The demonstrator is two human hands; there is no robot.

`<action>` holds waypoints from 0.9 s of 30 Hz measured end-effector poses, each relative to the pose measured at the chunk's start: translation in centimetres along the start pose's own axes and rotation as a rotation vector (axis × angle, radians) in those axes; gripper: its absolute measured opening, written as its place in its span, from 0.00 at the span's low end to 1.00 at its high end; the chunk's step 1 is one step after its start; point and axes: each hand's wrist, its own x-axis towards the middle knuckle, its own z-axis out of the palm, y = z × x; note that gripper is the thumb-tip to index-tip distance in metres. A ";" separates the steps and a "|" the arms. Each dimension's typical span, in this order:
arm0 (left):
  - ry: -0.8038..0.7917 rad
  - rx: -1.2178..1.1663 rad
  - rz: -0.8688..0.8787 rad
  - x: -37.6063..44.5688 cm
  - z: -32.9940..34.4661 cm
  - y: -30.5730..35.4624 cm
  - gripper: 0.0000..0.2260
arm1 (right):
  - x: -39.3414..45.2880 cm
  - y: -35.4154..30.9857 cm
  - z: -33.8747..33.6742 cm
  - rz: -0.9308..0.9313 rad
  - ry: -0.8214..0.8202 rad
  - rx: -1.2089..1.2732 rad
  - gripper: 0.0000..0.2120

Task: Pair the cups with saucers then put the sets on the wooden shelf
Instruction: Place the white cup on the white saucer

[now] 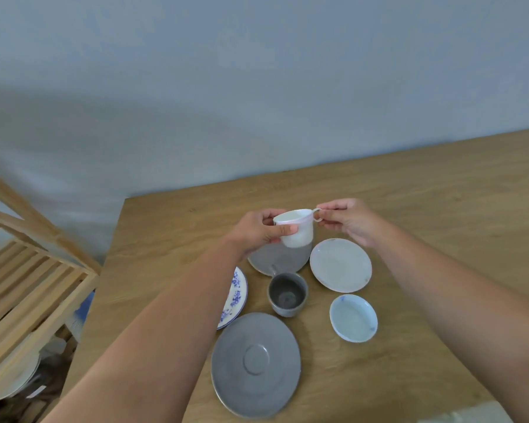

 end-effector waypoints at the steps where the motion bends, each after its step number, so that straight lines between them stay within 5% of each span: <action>1: -0.020 0.011 -0.002 0.4 1.0 0.1 0.23 | -0.5 0.3 -1.0 -0.001 0.017 0.000 0.14; 10: -0.137 0.264 0.010 3.1 7.2 -0.1 0.38 | -3.5 4.0 -6.9 -0.009 0.147 0.074 0.14; 17: -0.135 0.574 0.072 2.7 9.1 -0.4 0.40 | -4.9 6.1 -8.1 0.003 0.163 0.114 0.08; 27: -0.115 0.780 0.139 1.4 10.1 -0.5 0.37 | -6.5 7.3 -8.1 0.002 0.176 0.058 0.12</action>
